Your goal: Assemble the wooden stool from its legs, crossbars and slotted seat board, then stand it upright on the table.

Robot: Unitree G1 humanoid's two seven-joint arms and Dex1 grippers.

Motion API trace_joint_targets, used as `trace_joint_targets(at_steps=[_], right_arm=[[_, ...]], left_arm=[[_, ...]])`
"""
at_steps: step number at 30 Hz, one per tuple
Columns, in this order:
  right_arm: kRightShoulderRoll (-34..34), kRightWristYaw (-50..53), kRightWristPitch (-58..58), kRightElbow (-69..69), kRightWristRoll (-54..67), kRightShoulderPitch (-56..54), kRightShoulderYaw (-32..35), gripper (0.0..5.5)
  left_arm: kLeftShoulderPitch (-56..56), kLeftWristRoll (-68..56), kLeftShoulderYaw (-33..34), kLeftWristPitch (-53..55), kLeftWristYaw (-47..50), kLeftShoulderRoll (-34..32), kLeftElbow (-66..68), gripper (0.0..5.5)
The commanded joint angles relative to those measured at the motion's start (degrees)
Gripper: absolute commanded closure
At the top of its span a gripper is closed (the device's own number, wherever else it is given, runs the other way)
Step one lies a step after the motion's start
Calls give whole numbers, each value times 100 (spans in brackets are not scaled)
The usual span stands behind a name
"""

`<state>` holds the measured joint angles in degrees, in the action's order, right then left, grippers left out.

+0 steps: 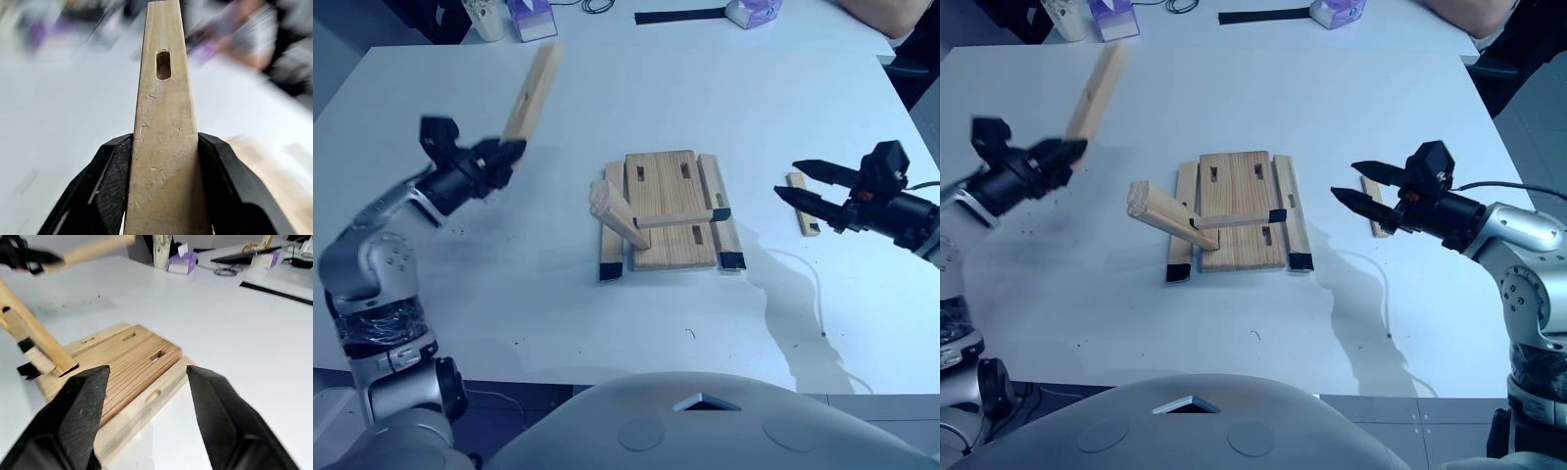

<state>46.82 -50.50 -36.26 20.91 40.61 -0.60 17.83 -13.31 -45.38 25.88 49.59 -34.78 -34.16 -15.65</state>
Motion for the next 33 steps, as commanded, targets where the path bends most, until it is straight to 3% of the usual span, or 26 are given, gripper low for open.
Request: trace_joint_targets(at_steps=[1,5,9,15,23,33], right_arm=[[-25,61,-558,-53,962,-969,229,260],[-47,227,-1255,-86,2301,-1762,373,260],[-44,728,-1785,-86,3759,-2496,412,202],[-39,1348,-2086,-15,5032,-3276,39,186],[-225,1306,-1985,192,5058,-3791,-498,186],[-271,1473,-2005,65,5424,-3934,-544,186]], left_arm=[[-781,-1592,485,413,-277,-436,-718,349],[-1474,-3185,754,511,78,-789,-1016,349],[-1529,-4386,672,399,379,-1061,-1436,349],[-778,-4748,78,123,809,-929,-2344,349],[-382,-4891,-451,-327,968,-893,-2656,349],[-145,-5004,-597,-393,540,-1202,-2566,349]])
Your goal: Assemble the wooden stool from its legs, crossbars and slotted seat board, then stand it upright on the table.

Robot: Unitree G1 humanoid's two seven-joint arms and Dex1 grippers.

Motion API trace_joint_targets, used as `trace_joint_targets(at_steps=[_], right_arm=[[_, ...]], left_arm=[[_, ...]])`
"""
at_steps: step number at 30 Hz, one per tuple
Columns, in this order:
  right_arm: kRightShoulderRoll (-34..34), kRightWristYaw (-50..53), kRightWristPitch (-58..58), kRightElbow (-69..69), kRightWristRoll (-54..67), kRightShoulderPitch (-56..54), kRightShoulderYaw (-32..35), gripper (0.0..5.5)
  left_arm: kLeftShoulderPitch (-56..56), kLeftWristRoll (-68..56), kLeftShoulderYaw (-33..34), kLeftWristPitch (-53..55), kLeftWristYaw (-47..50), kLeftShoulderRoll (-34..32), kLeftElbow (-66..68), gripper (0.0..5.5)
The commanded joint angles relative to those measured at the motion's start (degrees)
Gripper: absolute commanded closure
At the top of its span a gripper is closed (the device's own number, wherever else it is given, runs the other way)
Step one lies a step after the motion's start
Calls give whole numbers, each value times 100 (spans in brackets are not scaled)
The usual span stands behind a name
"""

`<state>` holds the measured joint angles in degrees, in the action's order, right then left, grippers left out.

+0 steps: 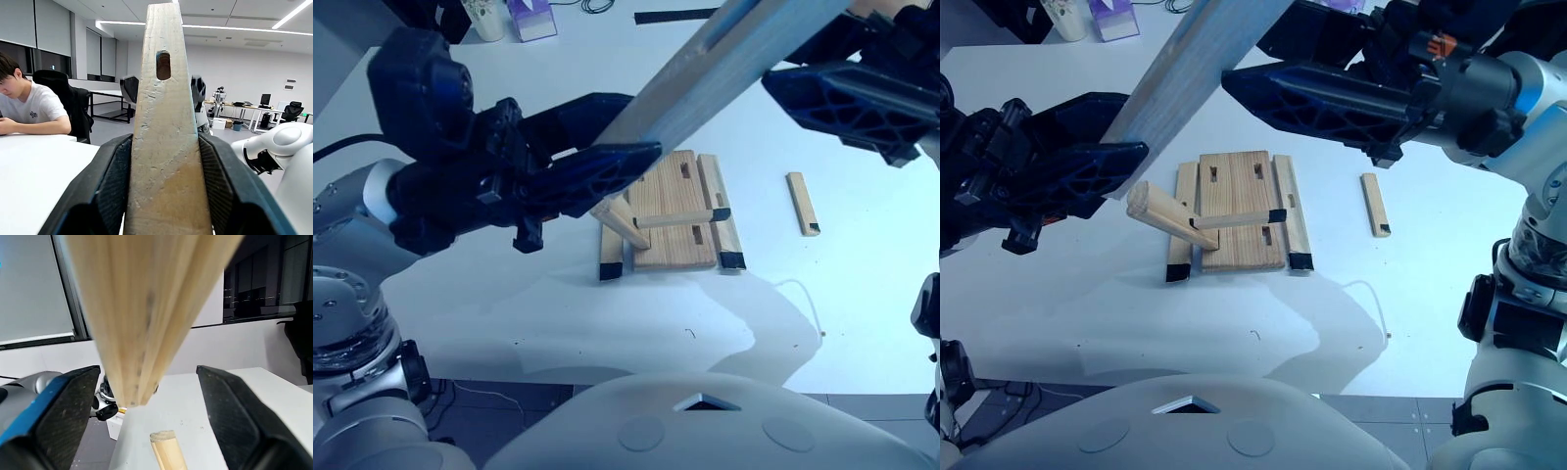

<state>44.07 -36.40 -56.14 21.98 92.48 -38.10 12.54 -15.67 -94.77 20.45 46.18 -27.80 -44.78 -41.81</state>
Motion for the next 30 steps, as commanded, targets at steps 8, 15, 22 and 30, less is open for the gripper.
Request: trace_joint_targets(at_steps=[8,15,22,30], right_arm=[[7,139,-37,3,644,-246,-101,200],[66,-52,-71,87,386,-131,-186,311],[345,-599,-136,348,-481,-34,-397,346],[319,-762,84,276,-777,44,-349,346]], left_arm=[[79,84,-340,-38,-356,-198,190,349],[116,131,-454,-63,-402,-240,190,349],[64,245,-495,-115,-353,-271,252,349],[-70,148,-567,-6,-208,-386,451,306]])
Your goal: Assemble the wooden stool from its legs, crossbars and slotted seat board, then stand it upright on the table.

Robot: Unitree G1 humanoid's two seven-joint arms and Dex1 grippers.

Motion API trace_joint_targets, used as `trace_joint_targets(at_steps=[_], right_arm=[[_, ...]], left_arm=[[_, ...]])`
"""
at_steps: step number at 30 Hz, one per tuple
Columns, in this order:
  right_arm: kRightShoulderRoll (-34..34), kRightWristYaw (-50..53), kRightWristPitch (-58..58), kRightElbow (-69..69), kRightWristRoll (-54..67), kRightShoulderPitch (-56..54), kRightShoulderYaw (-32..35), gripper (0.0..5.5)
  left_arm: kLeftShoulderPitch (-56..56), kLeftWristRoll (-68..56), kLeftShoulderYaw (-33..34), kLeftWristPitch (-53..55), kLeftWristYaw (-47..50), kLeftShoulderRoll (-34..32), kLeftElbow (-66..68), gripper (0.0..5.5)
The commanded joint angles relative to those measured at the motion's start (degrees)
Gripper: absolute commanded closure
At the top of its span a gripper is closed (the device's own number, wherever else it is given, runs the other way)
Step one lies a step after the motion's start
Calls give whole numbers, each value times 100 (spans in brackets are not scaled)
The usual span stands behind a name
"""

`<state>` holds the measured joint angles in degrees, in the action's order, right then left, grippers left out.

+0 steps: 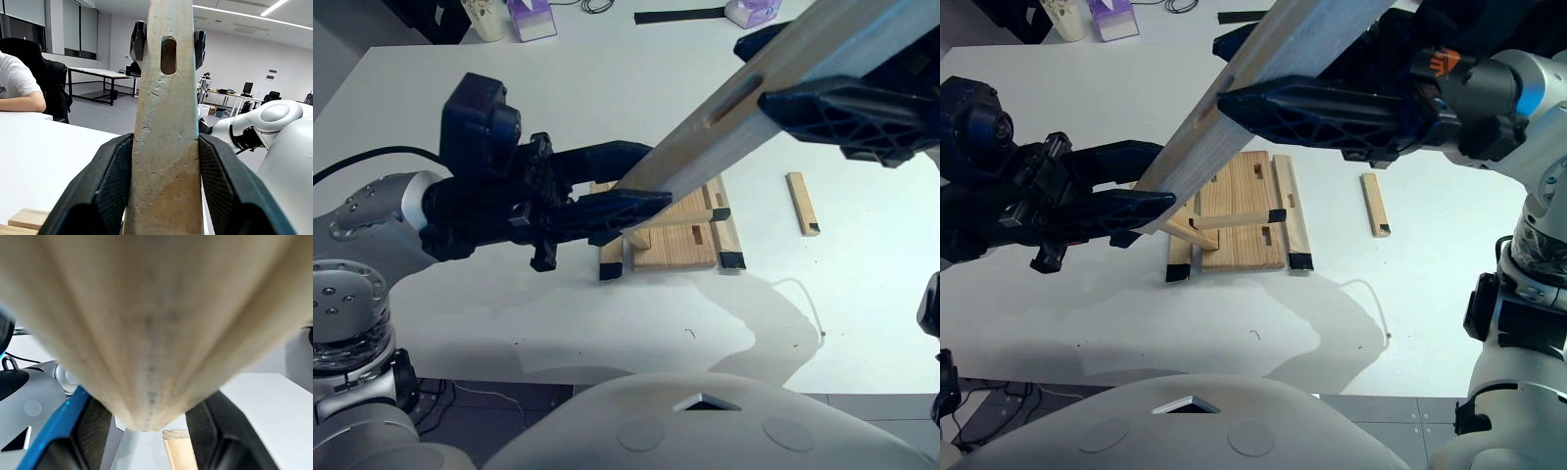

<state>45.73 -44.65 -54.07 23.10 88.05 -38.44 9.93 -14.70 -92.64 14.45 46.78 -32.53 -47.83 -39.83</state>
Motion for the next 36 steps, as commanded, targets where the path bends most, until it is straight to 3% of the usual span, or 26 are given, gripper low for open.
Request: trace_joint_targets(at_steps=[1,10,13,16,22,27,36], right_arm=[[105,108,-86,153,-328,55,-76,346],[258,71,259,-1374,-1013,-856,519,348],[361,-51,301,-1571,-1239,-849,698,348],[697,-506,423,-1499,-1823,-429,725,348],[1362,-1730,1988,-921,-4270,1271,-203,348],[1237,-2345,2831,-629,-5024,2184,-457,348],[711,-2397,3424,-539,-5527,2649,-727,348]], left_arm=[[-170,-73,25,-65,247,-85,237,282],[-1141,-1438,302,-569,1210,-98,834,121],[-1166,-1351,274,-517,1252,-137,822,115],[-867,-496,263,-342,856,-330,838,115],[1021,2633,591,-916,-1089,-1170,1671,115],[2628,4335,392,-1869,-2827,-1341,1936,115],[3349,5680,-372,-2629,-3451,-1053,1668,115]])
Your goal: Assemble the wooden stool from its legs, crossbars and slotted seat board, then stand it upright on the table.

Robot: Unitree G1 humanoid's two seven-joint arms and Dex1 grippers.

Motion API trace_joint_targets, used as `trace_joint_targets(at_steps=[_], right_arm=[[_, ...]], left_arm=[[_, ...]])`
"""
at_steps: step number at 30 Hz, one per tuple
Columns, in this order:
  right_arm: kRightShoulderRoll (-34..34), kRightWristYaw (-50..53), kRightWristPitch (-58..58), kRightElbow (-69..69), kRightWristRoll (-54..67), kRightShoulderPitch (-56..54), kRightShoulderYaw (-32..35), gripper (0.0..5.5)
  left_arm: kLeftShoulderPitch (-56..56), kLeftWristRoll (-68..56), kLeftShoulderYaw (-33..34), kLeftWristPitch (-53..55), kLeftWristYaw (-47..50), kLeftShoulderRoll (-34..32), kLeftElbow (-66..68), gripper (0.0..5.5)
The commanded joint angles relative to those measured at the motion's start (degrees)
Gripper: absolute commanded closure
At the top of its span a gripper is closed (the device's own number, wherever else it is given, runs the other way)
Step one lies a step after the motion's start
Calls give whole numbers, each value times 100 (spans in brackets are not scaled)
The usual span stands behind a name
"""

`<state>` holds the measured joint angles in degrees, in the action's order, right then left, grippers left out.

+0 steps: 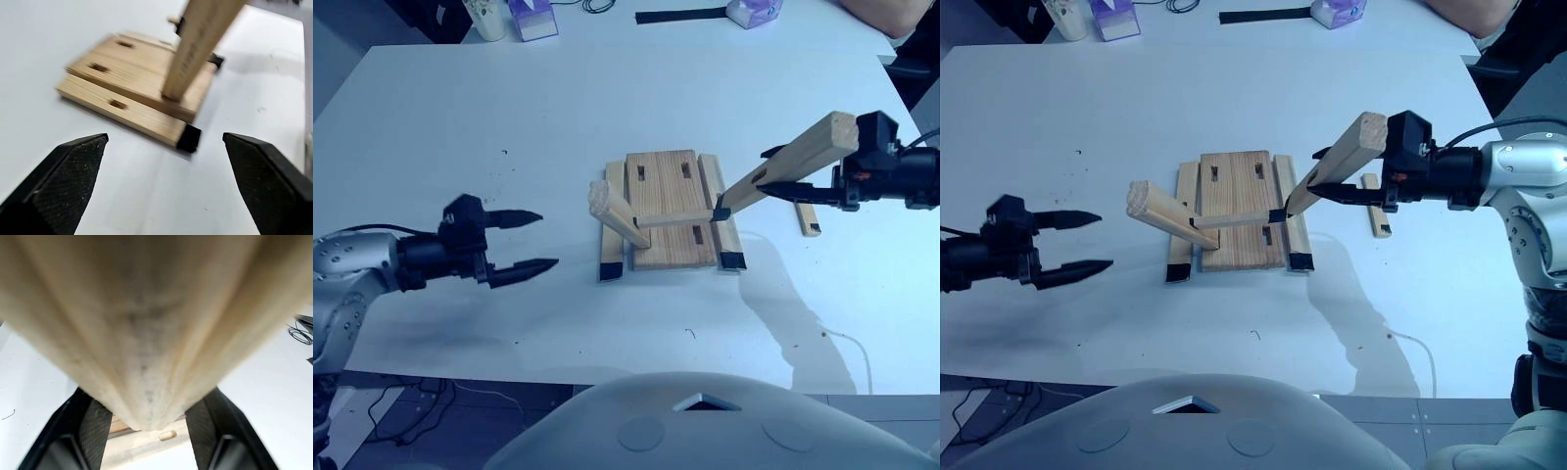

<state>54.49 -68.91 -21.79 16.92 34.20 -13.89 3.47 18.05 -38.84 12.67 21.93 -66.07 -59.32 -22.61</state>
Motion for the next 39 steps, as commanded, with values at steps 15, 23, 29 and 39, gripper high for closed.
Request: trace_joint_targets(at_steps=[15,23,29,39], right_arm=[[-489,214,-206,514,218,758,54,348],[-500,232,28,658,-48,1127,-6,348],[-531,286,313,540,-309,1301,-150,348],[-273,-155,479,153,-402,1425,-452,348]], left_arm=[[-624,475,-441,-41,-592,37,177,115],[-884,531,-439,5,-825,-7,347,115],[-1153,580,-517,52,-1058,-52,471,115],[-1594,561,-702,217,-1379,-125,579,115]])
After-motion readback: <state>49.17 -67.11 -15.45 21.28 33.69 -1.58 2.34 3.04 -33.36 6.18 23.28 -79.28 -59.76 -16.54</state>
